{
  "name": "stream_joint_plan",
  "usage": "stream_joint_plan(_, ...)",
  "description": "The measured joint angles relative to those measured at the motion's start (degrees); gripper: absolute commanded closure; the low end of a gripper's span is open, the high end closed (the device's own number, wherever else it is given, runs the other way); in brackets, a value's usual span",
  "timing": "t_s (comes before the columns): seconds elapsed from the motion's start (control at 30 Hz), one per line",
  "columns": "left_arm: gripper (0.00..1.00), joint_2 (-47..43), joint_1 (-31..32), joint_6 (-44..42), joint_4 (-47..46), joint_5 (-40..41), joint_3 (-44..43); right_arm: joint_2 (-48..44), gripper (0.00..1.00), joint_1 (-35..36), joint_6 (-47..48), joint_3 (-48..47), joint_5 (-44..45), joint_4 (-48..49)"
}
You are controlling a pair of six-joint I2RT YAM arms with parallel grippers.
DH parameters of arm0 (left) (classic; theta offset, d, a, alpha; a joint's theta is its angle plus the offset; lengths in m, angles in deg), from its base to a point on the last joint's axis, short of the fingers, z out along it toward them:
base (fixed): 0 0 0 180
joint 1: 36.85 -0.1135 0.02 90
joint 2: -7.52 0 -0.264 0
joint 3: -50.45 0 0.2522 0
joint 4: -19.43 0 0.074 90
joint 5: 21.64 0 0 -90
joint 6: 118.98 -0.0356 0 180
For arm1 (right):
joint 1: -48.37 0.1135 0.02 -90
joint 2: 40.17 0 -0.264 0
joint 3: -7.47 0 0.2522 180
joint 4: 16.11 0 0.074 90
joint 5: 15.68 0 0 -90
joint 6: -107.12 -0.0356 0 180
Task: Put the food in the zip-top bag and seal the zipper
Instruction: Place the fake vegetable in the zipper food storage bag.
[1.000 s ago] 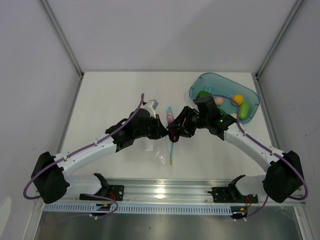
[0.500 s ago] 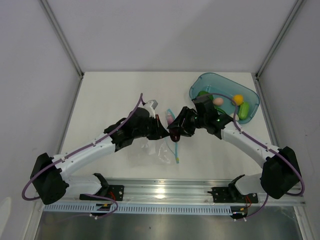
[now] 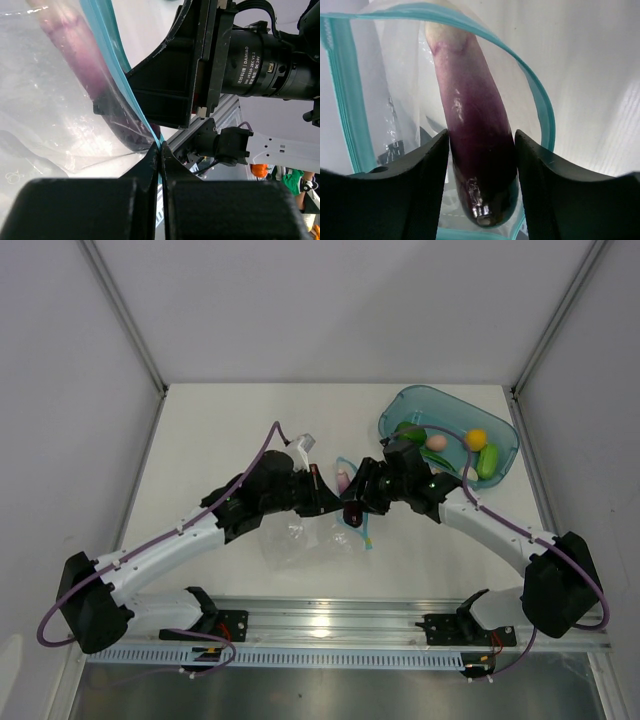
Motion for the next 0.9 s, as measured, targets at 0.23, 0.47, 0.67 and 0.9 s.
stream_joint_plan(0.23, 0.99, 0.0, -0.3, 0.4, 0.1, -0.1, 0.0, -0.5, 0.26, 0.7, 4.3, -1.2, 3.0, -4.0)
stream_joint_plan(0.47, 1.00, 0.0, -1.8, 0.4, 0.1, -0.7, 0.0, -3.9, 0.31, 0.7, 7.3, -3.8, 5.4, -8.9)
stream_joint_plan(0.67, 0.99, 0.0, -2.8, 0.4, 0.2, -1.0, 0.0, -6.6, 0.32, -2.0, 11.7, -12.1, 7.3, -14.5)
stream_joint_plan(0.9, 0.99, -0.1, -3.5, 0.3, 0.2, -1.2, 0.1, -5.4, 0.29, -17.2, 19.6, -20.4, 11.3, -17.8)
